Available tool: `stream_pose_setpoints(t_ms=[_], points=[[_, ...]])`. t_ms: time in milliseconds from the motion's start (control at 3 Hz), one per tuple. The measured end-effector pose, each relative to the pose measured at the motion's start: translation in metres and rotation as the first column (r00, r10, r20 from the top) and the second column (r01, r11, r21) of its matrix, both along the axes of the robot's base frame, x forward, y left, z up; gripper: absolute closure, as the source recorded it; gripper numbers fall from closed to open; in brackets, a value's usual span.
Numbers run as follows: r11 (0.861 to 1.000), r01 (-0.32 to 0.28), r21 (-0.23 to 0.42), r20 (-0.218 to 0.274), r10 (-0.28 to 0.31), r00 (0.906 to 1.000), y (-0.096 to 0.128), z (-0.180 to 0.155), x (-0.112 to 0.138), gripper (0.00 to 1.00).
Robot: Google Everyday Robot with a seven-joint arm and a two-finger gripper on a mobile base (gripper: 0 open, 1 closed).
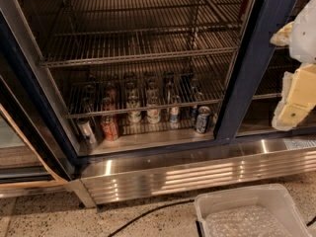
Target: Pick redbull can from bottom shelf of fridge
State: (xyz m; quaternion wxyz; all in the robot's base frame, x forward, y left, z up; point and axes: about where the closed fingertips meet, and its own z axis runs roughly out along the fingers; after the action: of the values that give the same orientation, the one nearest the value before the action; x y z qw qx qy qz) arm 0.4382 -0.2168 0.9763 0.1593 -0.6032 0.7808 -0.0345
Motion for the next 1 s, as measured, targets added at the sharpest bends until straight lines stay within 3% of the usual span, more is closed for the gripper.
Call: stream_pose_setpoints(t_ms=[333, 667, 1000], points=[[1.000, 0.011, 0.010, 0.015, -0.012, 0.9998, -0.004, 0.001, 0.002, 0.00], [0.997, 0.027, 0.067, 0.015, -0.029, 0.9995, -0.010, -0.031, 0.010, 0.00], [0.994, 0.039, 0.100, 0.017, -0.040, 0.9990, -0.011, -0.087, 0.026, 0.00]])
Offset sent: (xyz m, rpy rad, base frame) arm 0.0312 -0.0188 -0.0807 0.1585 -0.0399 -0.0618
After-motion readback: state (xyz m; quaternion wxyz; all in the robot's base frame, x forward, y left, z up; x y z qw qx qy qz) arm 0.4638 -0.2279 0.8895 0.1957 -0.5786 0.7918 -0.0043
